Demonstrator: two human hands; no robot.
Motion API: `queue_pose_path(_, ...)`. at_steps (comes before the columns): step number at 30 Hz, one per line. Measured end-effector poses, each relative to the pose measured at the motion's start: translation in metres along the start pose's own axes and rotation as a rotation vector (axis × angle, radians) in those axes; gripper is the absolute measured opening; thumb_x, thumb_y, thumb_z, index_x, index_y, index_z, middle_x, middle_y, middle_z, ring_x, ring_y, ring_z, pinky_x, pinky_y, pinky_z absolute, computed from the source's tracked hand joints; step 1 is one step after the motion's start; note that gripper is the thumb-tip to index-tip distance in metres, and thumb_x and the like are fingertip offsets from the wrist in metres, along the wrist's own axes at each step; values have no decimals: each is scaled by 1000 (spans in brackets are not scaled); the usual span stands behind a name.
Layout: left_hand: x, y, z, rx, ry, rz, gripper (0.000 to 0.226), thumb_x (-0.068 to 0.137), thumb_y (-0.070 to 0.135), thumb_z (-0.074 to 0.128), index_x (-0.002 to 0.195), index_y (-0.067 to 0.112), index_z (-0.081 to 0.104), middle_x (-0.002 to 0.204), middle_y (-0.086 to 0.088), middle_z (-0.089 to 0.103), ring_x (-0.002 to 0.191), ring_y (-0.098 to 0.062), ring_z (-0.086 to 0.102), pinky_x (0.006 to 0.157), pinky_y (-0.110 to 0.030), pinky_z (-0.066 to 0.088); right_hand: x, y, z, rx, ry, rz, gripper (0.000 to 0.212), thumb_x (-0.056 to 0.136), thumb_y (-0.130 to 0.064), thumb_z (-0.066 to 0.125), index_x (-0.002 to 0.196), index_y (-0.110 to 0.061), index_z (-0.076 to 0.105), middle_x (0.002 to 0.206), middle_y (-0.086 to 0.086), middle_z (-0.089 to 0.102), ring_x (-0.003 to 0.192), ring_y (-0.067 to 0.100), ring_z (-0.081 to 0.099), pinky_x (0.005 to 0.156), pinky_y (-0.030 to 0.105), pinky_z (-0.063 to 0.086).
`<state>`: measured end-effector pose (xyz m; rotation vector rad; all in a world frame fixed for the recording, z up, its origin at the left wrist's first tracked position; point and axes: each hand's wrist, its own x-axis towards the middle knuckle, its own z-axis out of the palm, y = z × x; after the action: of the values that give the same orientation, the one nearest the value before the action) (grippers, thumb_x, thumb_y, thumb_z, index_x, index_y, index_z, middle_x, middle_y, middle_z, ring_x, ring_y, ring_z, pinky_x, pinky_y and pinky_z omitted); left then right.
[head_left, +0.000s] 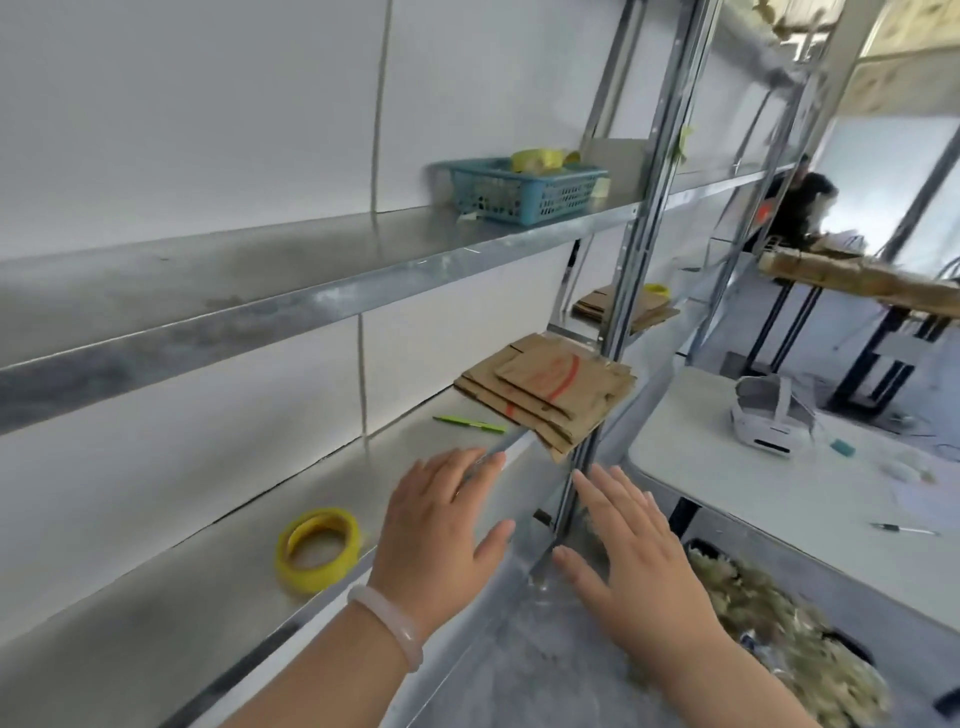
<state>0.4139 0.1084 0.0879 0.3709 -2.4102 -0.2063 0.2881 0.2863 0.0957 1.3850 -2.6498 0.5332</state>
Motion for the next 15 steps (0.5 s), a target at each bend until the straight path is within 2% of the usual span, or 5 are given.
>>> queue_pose_path(3, 40, -18, 43, -49, -66, -21, 55, 85, 45, 55, 134, 22, 49, 129, 2, 54, 118, -19, 50, 92, -39, 49, 45, 31, 8, -2, -18, 68, 79, 84, -75, 13, 152, -40, -4, 151, -28, -14, 136, -10, -25, 112, 19, -19)
queue_pose_path(11, 155, -63, 143, -117, -221, -86, 56, 88, 50, 45, 136, 22, 48, 132, 2, 53, 122, -16, 49, 100, -32, 43, 161, 111, 23, 19, -118, 203, 71, 96, -62, 29, 155, -36, 1, 161, -19, -6, 138, -6, -18, 119, 25, -9)
queue_pose_path(15, 176, -73, 194, -125, -339, -91, 57, 88, 53, 43, 139, 29, 42, 138, 5, 48, 128, -14, 44, 102, -38, 45, 216, 157, 44, 47, -190, 259, 71, 98, -57, 36, 156, -32, 4, 162, -16, -2, 148, 3, -11, 119, 26, -4)
